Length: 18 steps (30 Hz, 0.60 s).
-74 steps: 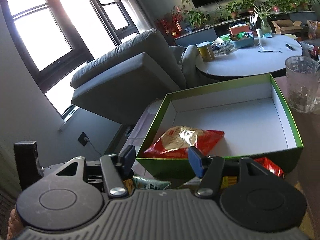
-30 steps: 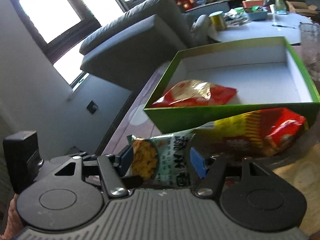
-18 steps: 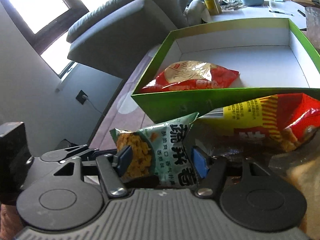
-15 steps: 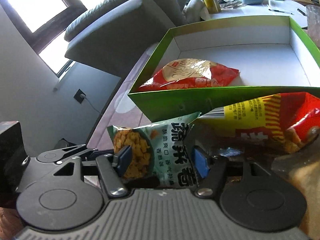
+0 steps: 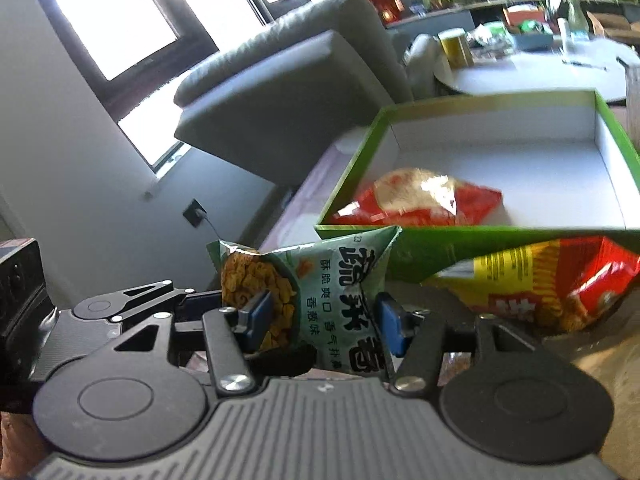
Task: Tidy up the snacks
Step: 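Lower the green-and-white bag into the box beside the red bag, release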
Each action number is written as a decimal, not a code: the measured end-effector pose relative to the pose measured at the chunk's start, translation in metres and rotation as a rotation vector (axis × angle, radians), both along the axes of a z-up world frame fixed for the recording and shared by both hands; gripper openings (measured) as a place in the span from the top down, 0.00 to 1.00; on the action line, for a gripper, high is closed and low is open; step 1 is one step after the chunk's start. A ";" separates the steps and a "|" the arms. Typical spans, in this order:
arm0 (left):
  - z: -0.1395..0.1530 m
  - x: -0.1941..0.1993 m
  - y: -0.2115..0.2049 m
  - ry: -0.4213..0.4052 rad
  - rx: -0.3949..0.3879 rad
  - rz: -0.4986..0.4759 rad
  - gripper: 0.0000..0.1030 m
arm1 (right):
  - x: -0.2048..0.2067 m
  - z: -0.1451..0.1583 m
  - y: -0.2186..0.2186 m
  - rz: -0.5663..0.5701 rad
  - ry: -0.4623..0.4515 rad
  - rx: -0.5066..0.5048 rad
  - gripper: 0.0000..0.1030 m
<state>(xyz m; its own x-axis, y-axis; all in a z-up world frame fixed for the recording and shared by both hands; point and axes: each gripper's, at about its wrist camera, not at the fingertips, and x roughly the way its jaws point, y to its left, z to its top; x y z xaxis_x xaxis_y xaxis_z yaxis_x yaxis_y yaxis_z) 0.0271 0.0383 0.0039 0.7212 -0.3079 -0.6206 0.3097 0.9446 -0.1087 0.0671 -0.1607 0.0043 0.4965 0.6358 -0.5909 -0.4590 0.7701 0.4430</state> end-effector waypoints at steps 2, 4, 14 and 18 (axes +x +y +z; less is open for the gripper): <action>0.008 0.000 -0.005 -0.022 0.010 -0.009 0.26 | 0.001 0.006 -0.003 -0.004 -0.023 0.010 0.36; 0.015 0.003 -0.012 -0.042 0.018 -0.020 0.26 | 0.003 0.012 -0.008 -0.012 -0.042 0.021 0.36; 0.044 0.040 -0.065 -0.113 0.009 -0.101 0.25 | 0.015 0.035 -0.049 -0.128 -0.128 0.065 0.36; 0.046 0.059 -0.093 -0.120 0.013 -0.124 0.24 | 0.025 0.041 -0.067 -0.192 -0.158 0.061 0.36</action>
<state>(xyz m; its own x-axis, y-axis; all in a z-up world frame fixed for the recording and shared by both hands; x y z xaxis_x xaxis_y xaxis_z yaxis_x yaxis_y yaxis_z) 0.0856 -0.0545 0.0502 0.7471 -0.3920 -0.5369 0.4341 0.8993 -0.0526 0.0922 -0.2277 0.0458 0.6947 0.5527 -0.4603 -0.3737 0.8242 0.4255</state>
